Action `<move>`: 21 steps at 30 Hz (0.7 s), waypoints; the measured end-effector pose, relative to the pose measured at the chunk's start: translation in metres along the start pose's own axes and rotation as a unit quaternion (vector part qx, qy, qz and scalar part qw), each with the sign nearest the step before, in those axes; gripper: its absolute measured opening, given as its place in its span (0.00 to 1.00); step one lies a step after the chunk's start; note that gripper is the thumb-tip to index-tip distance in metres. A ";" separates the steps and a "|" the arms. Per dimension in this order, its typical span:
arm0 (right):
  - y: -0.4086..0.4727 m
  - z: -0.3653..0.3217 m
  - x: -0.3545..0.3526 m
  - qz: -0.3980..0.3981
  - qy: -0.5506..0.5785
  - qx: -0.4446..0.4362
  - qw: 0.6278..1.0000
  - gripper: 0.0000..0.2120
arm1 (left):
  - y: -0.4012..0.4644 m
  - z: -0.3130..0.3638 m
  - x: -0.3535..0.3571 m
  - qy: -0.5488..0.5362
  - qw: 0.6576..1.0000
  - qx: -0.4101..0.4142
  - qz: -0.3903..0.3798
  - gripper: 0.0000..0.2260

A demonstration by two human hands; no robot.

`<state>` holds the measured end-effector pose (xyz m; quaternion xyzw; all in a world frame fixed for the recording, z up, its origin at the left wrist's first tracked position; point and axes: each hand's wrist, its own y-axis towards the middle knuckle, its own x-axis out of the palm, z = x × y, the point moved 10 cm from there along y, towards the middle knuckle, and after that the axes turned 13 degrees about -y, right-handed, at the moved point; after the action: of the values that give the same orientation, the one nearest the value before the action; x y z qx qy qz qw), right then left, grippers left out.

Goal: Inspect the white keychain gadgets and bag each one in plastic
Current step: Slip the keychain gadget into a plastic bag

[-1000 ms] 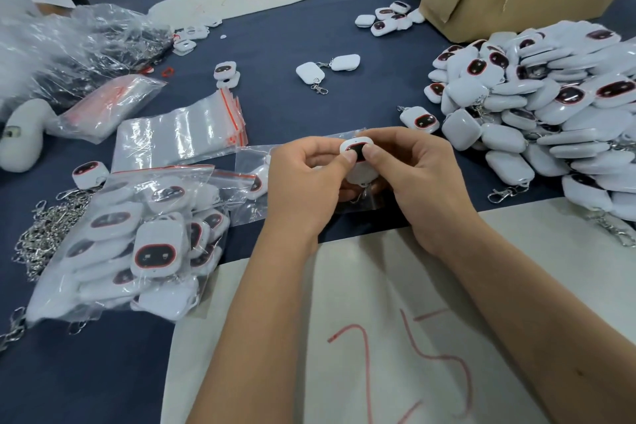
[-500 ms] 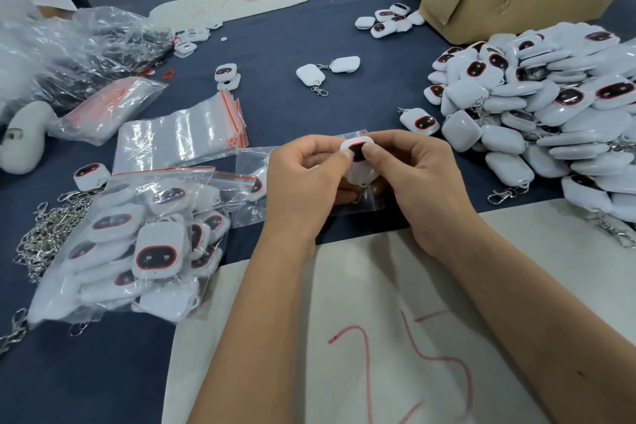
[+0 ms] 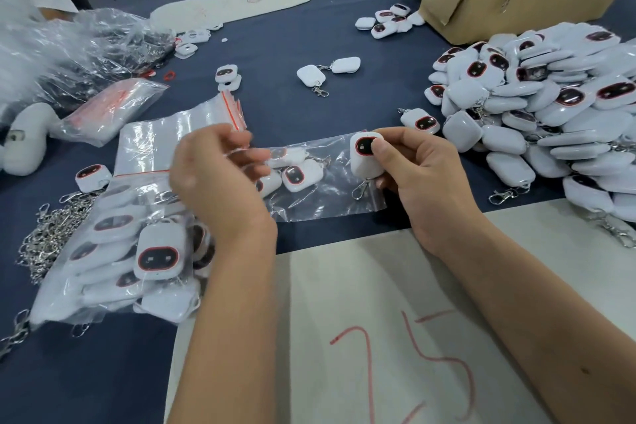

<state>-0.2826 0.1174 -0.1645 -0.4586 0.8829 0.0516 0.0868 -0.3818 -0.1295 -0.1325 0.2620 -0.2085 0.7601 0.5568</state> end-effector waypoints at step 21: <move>-0.004 -0.015 0.002 0.009 -0.068 -0.061 0.996 0.06 | -0.051 -0.067 0.053 0.235 0.926 -0.128 -0.265 0.05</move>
<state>-0.2821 0.1108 -0.1506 -0.4507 0.8742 0.1374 0.1179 -0.3565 -0.0346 -0.1503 0.0477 -0.0903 0.5912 0.8000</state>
